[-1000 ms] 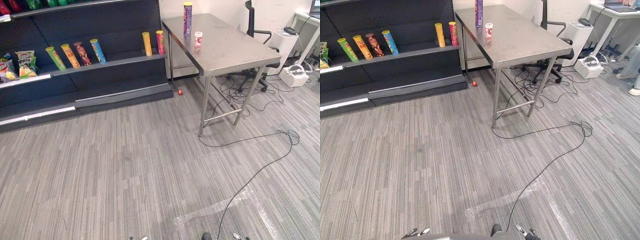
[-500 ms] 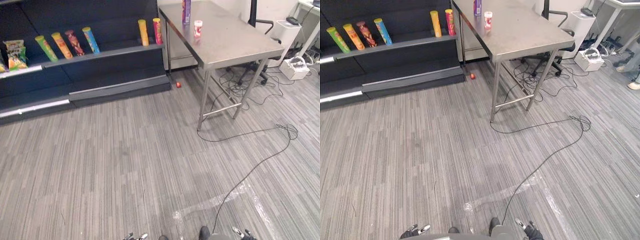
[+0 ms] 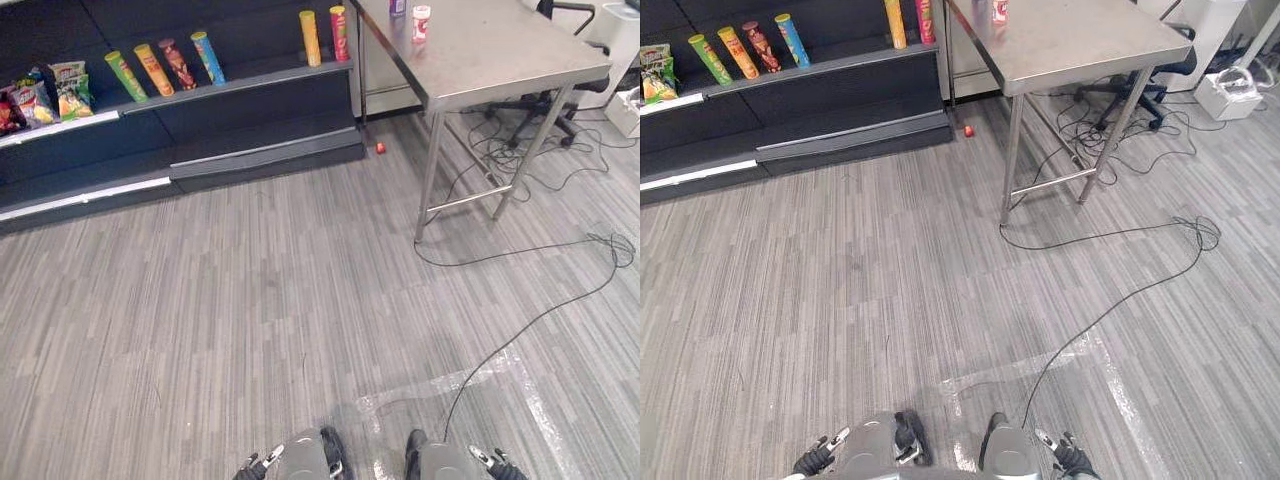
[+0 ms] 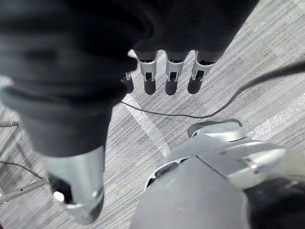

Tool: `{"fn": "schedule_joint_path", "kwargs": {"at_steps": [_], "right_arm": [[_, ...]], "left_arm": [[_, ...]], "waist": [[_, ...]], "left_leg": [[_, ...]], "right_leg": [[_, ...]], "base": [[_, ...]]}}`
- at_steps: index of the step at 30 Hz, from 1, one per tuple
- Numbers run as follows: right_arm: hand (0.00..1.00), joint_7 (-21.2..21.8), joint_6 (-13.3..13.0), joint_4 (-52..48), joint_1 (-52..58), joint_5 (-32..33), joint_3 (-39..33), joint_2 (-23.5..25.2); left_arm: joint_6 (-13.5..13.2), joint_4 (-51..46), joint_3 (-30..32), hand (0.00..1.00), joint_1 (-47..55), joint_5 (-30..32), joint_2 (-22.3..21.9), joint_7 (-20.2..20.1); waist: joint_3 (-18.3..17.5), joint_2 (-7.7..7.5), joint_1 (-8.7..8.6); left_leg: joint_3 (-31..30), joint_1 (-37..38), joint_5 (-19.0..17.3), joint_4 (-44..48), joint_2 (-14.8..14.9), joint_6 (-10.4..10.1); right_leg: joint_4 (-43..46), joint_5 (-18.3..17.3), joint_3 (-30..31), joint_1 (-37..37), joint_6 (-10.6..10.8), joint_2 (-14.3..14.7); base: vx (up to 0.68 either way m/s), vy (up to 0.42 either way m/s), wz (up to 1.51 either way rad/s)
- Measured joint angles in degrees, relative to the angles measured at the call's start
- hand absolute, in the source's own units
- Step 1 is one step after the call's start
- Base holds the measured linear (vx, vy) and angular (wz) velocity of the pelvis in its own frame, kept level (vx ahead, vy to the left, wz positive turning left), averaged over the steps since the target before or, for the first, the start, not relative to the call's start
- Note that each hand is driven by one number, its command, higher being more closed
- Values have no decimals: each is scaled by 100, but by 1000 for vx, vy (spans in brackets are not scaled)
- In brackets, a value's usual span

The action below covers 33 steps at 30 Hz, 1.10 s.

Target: Put the gum and the chips on the shelf.

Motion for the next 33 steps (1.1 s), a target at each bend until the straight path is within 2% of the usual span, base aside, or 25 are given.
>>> {"fn": "schedule_joint_path", "kwargs": {"at_steps": [2,4,5,6,7,9,10,11,12,14,16,17,18,19,20,21,24,26,27,28,29,30,31,32,33], "right_arm": [[0,-8,-5,4,-47,-5,-129,-4],[0,-20,-17,10,-131,-15,-178,-49],[0,-23,-17,14,-169,-15,-192,-51],[0,-13,-15,28,-197,-19,-195,-29],[0,-6,-16,25,-226,-19,-229,-21],[0,-2,-10,30,-172,-27,-268,60],[0,0,7,77,-175,-35,-390,105],[0,2,7,68,-196,-39,-467,144],[0,9,7,59,-178,-46,-488,158],[0,24,9,18,-133,-81,-486,162],[0,19,12,0,-94,-175,-473,123],[0,18,10,-9,-58,-189,-473,106],[0,9,7,-13,-49,-182,-478,109],[0,7,11,-13,-50,-183,-467,123],[0,7,11,-43,-53,-182,-450,136],[0,12,0,-126,-58,-180,-447,137],[0,21,-36,-273,-99,-178,-410,145],[0,22,-38,-271,-170,-171,-401,149],[0,21,-40,-272,-208,-174,-399,148],[0,20,-39,-240,-184,-179,-383,158],[0,18,-23,-211,-145,-181,-345,163],[0,17,-13,-204,-133,-187,-346,146],[0,19,-7,-206,-190,-193,-358,100],[0,23,-24,-221,-188,-195,-385,66],[0,22,-20,-207,-184,-202,-412,62]], "left_arm": [[-11,0,13,0,-11,39,-56,9],[-46,3,28,0,-16,54,-128,15],[-49,8,87,0,29,54,-152,24],[-80,4,127,0,61,53,-222,42],[-116,1,122,0,78,55,-207,40],[-159,3,100,0,126,58,-115,45],[-178,-2,91,0,128,65,-90,56],[-168,13,50,0,131,67,-83,62],[-170,14,42,0,169,71,-85,63],[-169,11,21,0,197,257,-77,65],[-170,-7,-52,0,218,340,-73,58],[-177,-56,-139,0,218,424,-61,48],[-185,-81,-238,0,198,444,-37,32],[-183,-88,-294,0,177,447,-3,31],[-175,-122,-390,0,161,450,27,28],[-174,-134,-461,0,143,450,20,28],[-168,-115,-565,0,66,459,10,17],[-167,-111,-560,0,-9,462,-30,16],[-169,-112,-563,0,-38,486,-83,12],[-170,-116,-551,0,-71,503,-75,6],[-174,-120,-539,0,-79,501,-51,0],[-173,-107,-507,0,-88,507,-48,9],[-180,-42,-430,0,-100,517,-171,5],[-173,-7,-360,0,-111,660,-216,-12],[-176,-9,-352,0,-158,715,-219,-15]], "waist": [[32,92,-8],[92,244,-6],[79,292,-5],[25,287,30],[22,283,30],[-94,91,-20],[-178,-10,8],[-212,-21,4],[-267,-33,16],[-371,-32,19],[-502,20,-23],[-504,17,-17],[-474,54,-34],[-450,50,-41],[-407,-8,-87],[-334,67,-113],[-200,116,-194],[-96,181,-272],[-70,242,-334],[-35,206,-322],[-23,116,-311],[5,158,-308],[35,349,-300],[74,319,-325],[42,376,-326]], "left_leg": [[-249,17,275,-865,67,-142],[-194,-38,389,-910,326,-251],[-52,-88,484,-647,297,-226],[133,-93,381,-492,237,-95],[222,-100,265,-402,182,41],[330,-86,4,-329,-208,247],[472,-71,-163,-307,-426,323],[562,39,-284,-339,-620,330],[669,178,-325,-422,-746,364],[875,557,-412,-555,-960,586],[907,895,-464,-698,-1102,653],[984,1230,-475,-899,-1177,684],[974,1592,-555,-1110,-1225,810],[962,1757,-568,-1202,-1266,828],[925,2054,-575,-1333,-1296,838],[833,2332,-577,-1482,-1298,838],[840,2790,-582,-1747,-1284,829],[830,2916,-633,-1756,-1158,745],[821,2988,-741,-1813,-1022,563],[798,3131,-837,-1932,-1003,389],[730,3220,-921,-1943,-1015,222],[636,3266,-942,-1948,-980,168],[626,3292,-852,-1940,-831,40],[587,3330,-611,-1939,-788,-109],[509,3387,-370,-1938,-722,-206]], "right_leg": [[-15,-33,86,-20,55,-51],[-38,-103,285,-49,172,-59],[-231,-104,533,13,234,-105],[-523,4,729,165,404,-140],[-431,11,804,155,422,-211],[-119,24,979,261,453,-518],[-71,-10,988,218,562,-732],[55,141,1154,148,794,-896],[225,201,1345,78,839,-989],[932,384,1650,-177,685,-1142],[1765,932,1676,-499,493,-1241],[2388,1488,1676,-754,381,-1305],[3212,1598,1646,-1022,373,-1286],[3685,1451,1608,-1176,351,-1269],[4303,1058,1398,-1386,282,-1201],[4584,608,994,-1558,97,-1112],[3940,0,210,-1905,69,-849],[2685,42,90,-2020,116,-514],[1583,253,146,-2024,222,-252],[506,704,347,-2001,216,-108],[37,1384,524,-1937,202,-37],[58,1740,584,-1902,-7,7],[248,1485,528,-1922,-8,120],[522,1194,443,-1971,-118,131],[751,982,386,-1947,-224,138]], "base": [[179,299,-27],[223,373,-45],[276,430,-62],[297,419,-61],[402,466,-38],[382,363,-1],[352,271,-6],[420,337,-21],[283,241,-25],[372,268,-43],[403,270,-34],[352,224,-23],[337,201,-18],[325,139,-4],[308,77,3],[301,58,3],[272,0,7],[287,-144,32],[408,-231,49],[478,-271,51],[412,-254,34],[328,-228,13],[298,-226,5],[425,-338,5],[350,-282,18]]}}
